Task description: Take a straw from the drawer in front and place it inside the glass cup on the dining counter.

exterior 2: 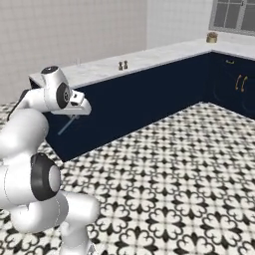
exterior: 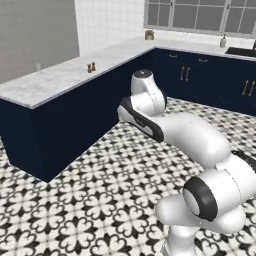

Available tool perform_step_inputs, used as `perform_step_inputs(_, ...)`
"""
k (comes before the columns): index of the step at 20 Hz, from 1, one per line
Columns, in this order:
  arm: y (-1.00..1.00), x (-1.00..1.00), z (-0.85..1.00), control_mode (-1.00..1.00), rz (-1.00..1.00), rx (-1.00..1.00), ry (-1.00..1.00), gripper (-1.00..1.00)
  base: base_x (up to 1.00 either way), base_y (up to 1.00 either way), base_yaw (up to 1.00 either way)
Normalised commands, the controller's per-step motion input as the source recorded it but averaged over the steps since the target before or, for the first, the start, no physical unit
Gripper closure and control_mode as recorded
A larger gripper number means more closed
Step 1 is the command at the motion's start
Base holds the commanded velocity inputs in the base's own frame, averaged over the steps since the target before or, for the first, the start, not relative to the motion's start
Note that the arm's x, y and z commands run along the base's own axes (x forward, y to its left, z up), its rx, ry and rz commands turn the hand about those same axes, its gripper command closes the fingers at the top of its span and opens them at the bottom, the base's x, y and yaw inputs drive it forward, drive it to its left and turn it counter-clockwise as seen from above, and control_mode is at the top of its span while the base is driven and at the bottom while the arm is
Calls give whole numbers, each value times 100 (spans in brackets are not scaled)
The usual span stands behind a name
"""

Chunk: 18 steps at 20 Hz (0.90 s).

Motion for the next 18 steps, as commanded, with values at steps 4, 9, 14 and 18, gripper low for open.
perform_step_inputs(4, 0, 0, 0, 100, 0, 0, 0, 100, 65, 100, -36)
perform_step_inputs(9, 0, 0, 0, 100, 0, 0, 0, 100, 9, 100, -35)
perform_step_inputs(14, 0, 0, 0, 100, 0, 0, 0, 100, -2, 100, -33)
perform_step_inputs(18, 0, 0, 0, 100, 0, 0, 0, 100, -6, 100, -31)
